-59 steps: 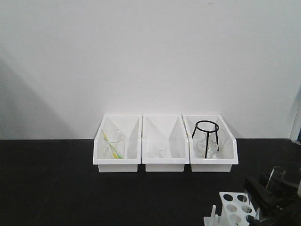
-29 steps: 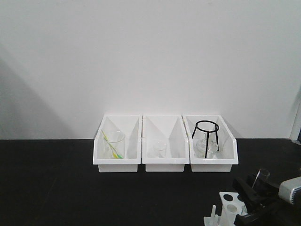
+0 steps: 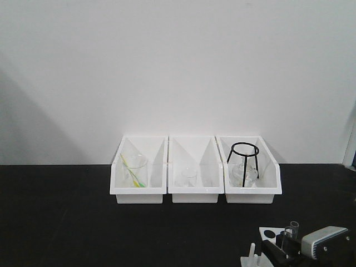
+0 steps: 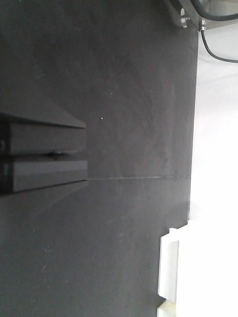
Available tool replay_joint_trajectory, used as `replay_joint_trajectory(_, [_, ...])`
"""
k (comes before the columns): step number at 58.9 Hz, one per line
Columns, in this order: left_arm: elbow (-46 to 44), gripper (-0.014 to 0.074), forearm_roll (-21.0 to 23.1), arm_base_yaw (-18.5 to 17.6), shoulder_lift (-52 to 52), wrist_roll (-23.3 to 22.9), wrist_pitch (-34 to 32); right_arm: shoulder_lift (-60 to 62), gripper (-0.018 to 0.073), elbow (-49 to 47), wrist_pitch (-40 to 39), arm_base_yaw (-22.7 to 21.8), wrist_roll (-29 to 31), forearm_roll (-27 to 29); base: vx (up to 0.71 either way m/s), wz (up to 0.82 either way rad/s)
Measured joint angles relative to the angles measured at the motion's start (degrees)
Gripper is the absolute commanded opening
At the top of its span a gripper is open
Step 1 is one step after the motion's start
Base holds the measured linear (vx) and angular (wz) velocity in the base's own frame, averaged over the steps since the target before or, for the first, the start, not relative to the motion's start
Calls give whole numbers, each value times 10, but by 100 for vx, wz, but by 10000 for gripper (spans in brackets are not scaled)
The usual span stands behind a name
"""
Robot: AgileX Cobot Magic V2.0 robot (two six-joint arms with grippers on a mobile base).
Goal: Flip and reinsert test tube from rack
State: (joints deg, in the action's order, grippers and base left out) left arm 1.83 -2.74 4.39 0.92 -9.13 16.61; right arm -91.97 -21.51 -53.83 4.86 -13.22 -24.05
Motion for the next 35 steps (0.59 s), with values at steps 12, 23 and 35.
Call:
replay_joint_trajectory(12, [0,-6,0,0,0,0,0,-9,216,-1,0,0,0,-7,0,0])
replay_joint_trajectory(23, [0,-6,0,0,0,0,0,-9,445,-1,0,0,0,-10,0,0])
replay_joint_trajectory(35, [0,-6,0,0,0,0,0,35,542,-1,-8,0,0,-12,0,0])
